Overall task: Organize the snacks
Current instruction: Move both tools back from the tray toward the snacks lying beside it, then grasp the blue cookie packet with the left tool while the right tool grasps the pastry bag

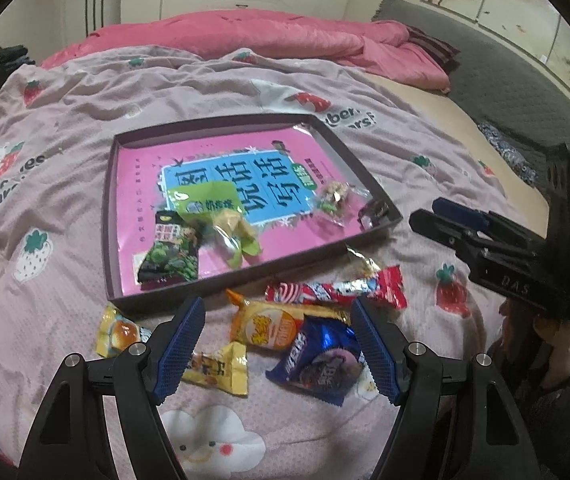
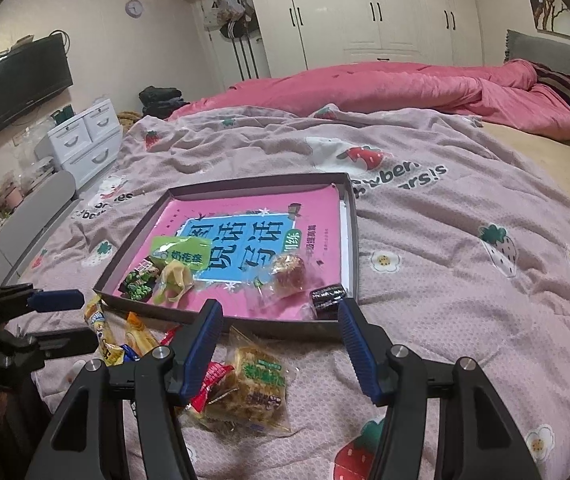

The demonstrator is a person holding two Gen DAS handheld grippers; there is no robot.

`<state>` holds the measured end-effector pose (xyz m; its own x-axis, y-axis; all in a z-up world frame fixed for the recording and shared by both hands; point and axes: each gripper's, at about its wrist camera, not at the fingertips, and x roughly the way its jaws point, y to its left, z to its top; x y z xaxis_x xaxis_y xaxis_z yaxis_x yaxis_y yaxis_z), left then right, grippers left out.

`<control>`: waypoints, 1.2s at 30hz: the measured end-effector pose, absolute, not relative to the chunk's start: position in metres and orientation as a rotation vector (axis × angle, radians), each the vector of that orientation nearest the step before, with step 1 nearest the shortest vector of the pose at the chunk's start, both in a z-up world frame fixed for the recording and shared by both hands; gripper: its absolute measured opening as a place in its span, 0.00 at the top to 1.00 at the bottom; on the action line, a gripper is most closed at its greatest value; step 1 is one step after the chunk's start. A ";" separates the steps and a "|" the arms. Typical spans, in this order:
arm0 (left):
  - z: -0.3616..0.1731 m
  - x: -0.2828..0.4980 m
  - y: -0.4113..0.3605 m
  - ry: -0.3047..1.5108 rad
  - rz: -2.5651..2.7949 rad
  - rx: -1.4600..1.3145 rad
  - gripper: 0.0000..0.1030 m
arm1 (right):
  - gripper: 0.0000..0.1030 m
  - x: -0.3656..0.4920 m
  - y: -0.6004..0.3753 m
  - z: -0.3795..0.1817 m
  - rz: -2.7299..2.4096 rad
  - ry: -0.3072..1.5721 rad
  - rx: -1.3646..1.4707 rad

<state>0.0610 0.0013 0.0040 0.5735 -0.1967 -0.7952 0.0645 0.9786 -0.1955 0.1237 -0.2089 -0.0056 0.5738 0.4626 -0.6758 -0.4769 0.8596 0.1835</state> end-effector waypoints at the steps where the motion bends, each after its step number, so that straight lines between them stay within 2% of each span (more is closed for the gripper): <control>1: 0.002 0.060 0.000 0.953 -0.158 -0.148 0.26 | 0.42 0.124 -0.210 -0.006 0.544 0.790 -0.020; 29: -0.036 0.050 -0.030 1.053 -0.213 -0.078 0.26 | 0.42 0.125 -0.218 -0.042 0.494 0.985 -0.013; 36: -0.040 0.052 -0.032 1.059 -0.217 -0.074 0.26 | 0.42 0.119 -0.206 -0.042 0.549 0.975 -0.045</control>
<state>0.0520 -0.0319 -0.0398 0.4703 -0.2129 -0.8564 0.1416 0.9761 -0.1649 0.1189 -0.2062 -0.0417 0.4364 0.4217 -0.7948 -0.4609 0.8634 0.2050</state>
